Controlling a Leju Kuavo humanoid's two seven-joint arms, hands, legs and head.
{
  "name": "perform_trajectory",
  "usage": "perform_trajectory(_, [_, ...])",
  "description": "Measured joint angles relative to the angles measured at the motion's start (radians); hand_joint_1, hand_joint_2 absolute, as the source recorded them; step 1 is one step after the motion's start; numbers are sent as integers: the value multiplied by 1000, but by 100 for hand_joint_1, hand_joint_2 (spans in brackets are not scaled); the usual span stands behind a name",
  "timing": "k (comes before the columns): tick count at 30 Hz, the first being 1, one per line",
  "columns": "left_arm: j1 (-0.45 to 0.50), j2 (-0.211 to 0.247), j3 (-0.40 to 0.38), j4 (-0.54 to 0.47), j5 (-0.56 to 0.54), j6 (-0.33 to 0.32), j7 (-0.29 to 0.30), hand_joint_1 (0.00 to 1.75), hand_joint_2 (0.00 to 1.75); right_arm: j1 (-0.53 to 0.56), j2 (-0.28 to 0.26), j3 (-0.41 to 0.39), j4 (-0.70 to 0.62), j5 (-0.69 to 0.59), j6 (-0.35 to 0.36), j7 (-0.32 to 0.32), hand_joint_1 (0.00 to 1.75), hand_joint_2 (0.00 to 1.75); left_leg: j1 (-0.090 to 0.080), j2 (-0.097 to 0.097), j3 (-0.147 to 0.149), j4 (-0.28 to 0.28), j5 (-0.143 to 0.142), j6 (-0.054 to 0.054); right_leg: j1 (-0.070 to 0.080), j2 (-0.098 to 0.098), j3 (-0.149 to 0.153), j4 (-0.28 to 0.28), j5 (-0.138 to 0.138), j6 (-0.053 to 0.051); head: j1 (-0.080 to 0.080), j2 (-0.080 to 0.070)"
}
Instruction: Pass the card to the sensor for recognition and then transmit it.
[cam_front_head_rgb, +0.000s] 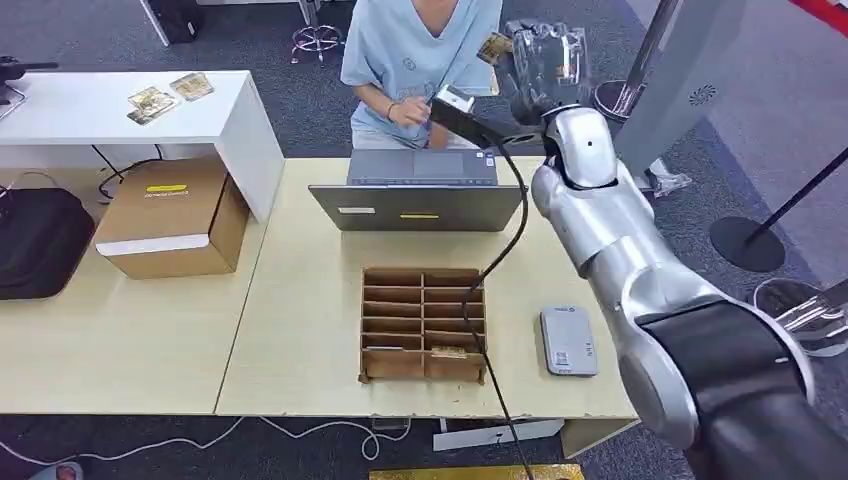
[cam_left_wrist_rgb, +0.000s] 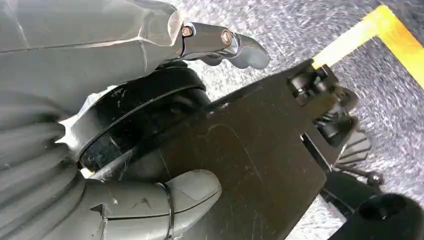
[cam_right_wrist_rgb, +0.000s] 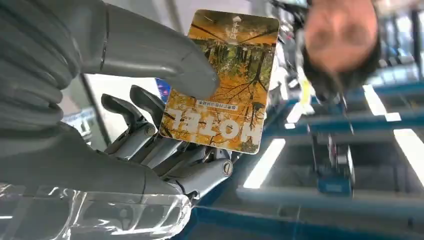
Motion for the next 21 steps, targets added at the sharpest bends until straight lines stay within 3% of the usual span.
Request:
perform_trajectory(4, [-3,7,-42,0,-37,-24,-26,0,175,54,-17,-49,-94,-147,-72,-121,175,175,0,-2,0,0,0,0,0,-2,0,0,0,0,0,0])
perform_trajectory(9, [-36,2,-129,-3,-165,-98,3,0,175,193,-31,-67,-271,-245,-85,-177,175,175,0,-1,-1,0,0,0,0,-2,1,0,0,0,0,0])
perform_trajectory(12, [-59,-22,-204,-5,-270,-133,25,0,175,260,-31,-67,-356,-369,-71,-250,175,175,0,-3,-1,0,0,0,1,-3,1,0,0,0,1,0])
perform_trajectory(15, [-84,-36,-306,-5,-378,-194,12,0,175,337,-26,-66,-471,-579,17,-334,175,175,0,-5,-1,0,0,0,1,-5,1,0,0,0,1,0])
perform_trajectory(21, [-115,-43,-463,-6,-502,-254,-50,0,175,509,-24,-62,-751,-1038,275,-445,175,175,1,-5,-1,0,0,-1,3,-5,1,0,-1,-1,1,0])
